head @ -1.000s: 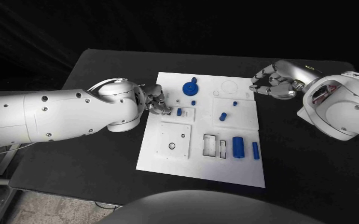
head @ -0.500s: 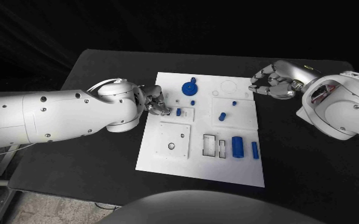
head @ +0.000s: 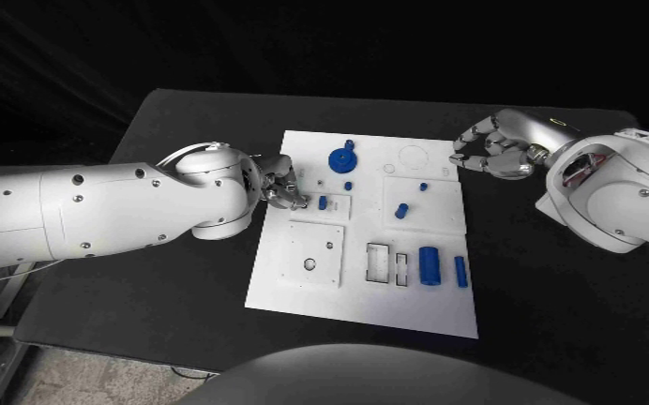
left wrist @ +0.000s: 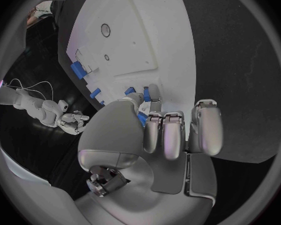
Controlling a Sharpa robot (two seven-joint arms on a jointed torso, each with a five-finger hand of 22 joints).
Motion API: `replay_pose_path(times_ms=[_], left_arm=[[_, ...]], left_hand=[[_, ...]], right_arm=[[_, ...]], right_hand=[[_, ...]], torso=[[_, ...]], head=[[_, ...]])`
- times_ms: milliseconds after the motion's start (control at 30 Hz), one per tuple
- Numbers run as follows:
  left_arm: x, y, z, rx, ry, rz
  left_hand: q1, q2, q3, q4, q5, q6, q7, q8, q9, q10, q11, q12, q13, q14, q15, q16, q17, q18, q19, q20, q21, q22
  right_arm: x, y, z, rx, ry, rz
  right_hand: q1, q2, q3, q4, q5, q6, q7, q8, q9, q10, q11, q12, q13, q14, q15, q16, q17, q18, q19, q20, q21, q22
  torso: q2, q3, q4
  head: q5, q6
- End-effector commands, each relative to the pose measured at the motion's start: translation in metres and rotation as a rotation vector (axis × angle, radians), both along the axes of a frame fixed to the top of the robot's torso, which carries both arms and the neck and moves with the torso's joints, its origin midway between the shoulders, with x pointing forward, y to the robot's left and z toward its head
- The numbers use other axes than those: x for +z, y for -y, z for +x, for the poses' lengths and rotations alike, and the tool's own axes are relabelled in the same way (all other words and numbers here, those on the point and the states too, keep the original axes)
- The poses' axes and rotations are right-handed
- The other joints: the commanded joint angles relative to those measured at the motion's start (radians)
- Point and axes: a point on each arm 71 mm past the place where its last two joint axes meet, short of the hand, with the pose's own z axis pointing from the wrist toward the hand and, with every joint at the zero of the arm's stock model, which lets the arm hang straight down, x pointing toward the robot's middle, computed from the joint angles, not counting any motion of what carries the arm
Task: Assemble the parts on the task board
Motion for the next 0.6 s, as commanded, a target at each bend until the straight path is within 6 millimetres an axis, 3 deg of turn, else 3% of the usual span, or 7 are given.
replay_pose_path(times_ms=[33,600], left_arm=[[-0.0012,0.0015,-0.0015,-0.017,-0.009,-0.004],[0.0002,0.0017,-0.0024,-0.027,0.004,-0.024]], left_hand=[[-0.003,0.002,0.006,0.0,0.003,0.001,0.001,0.0,0.001,0.106,0.0,0.002,0.263,0.107,0.001,0.002,0.263,0.014,-0.005,0.002,-0.003,0.17],[0.005,-0.013,0.022,-0.009,0.009,0.012,-0.003,0.006,0.003,0.106,-0.003,0.002,0.263,0.107,0.0,0.002,0.263,0.014,-0.003,0.002,-0.003,0.172]], right_arm=[[-0.0006,0.001,0.0001,-0.007,-0.005,-0.005],[-0.0017,0.0019,0.0005,-0.01,-0.007,-0.006]], right_hand=[[0.012,0.0,0.004,0.0,0.006,0.004,0.0,-0.005,-0.001,0.037,0.003,-0.002,0.169,0.055,0.004,-0.003,0.018,0.015,-0.006,0.0,-0.004,0.11],[0.013,0.001,0.006,-0.001,0.008,0.003,0.0,-0.005,-0.002,0.036,0.003,-0.003,0.168,0.055,0.004,-0.004,0.017,0.016,-0.007,0.0,-0.006,0.11]], torso=[[0.0,0.0002,0.0002],[0.0,-0.0002,0.0]], head=[[0.002,0.0],[0.005,0.0]])
